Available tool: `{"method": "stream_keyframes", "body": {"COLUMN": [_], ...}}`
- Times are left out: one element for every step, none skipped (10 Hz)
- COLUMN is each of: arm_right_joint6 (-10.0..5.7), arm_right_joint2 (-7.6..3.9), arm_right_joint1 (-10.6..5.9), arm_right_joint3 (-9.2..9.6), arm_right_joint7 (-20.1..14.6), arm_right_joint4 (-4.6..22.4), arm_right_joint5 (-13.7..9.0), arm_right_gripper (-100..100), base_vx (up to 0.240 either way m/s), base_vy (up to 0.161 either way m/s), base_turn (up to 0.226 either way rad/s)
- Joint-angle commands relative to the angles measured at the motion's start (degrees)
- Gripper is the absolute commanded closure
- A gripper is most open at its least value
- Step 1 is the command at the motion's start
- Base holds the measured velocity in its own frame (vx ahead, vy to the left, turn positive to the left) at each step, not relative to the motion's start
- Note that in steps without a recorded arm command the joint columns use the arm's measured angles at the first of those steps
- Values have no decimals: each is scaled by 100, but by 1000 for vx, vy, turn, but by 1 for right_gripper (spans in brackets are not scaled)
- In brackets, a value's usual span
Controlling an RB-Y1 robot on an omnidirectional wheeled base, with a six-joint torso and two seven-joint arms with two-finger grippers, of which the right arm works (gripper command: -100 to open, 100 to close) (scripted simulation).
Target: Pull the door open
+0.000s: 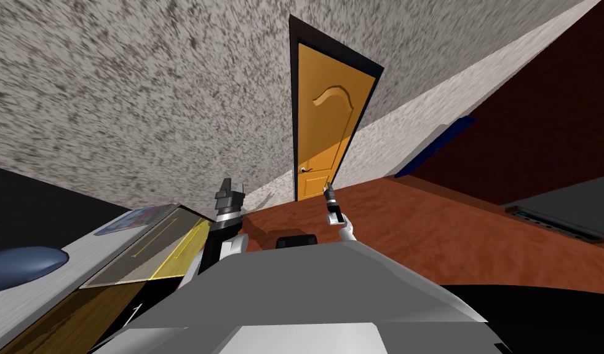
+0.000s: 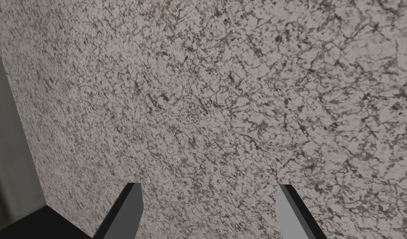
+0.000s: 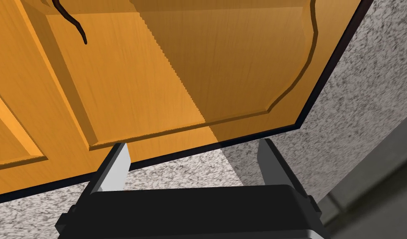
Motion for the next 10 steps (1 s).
{"method": "stream_keyframes", "body": {"arm_right_joint6": [-41, -73, -105, -105, -136, -168, -198, -198, -227, -257], "arm_right_joint2": [-23, -46, -70, -70, -93, -116, -137, -137, -158, -179], "arm_right_joint1": [-120, -208, -295, -295, -383, -470, -552, -552, -635, -717], "arm_right_joint3": [15, 21, 27, 27, 34, 40, 46, 46, 52, 58], "arm_right_joint7": [-3, -9, -15, -15, -22, -28, -34, -34, -40, -46], "arm_right_joint4": [283, 439, 635, 680, 878, 1071, 1230, 1262, 1448, 1601], "arm_right_joint5": [10, 14, 18, 18, 22, 26, 29, 29, 33, 37], "arm_right_gripper": [-100, -100, -100, -100, -100, -100, -100, -100, -100, -100], "base_vx": [79, 102, 109, 68, 56, 73, 94, 75, 64, 70], "base_vy": [9, -7, -2, -2, -7, -9, -11, -11, -6, -5], "base_turn": [116, 104, 95, 30, 64, 109, 97, 30, 55, 107]}}
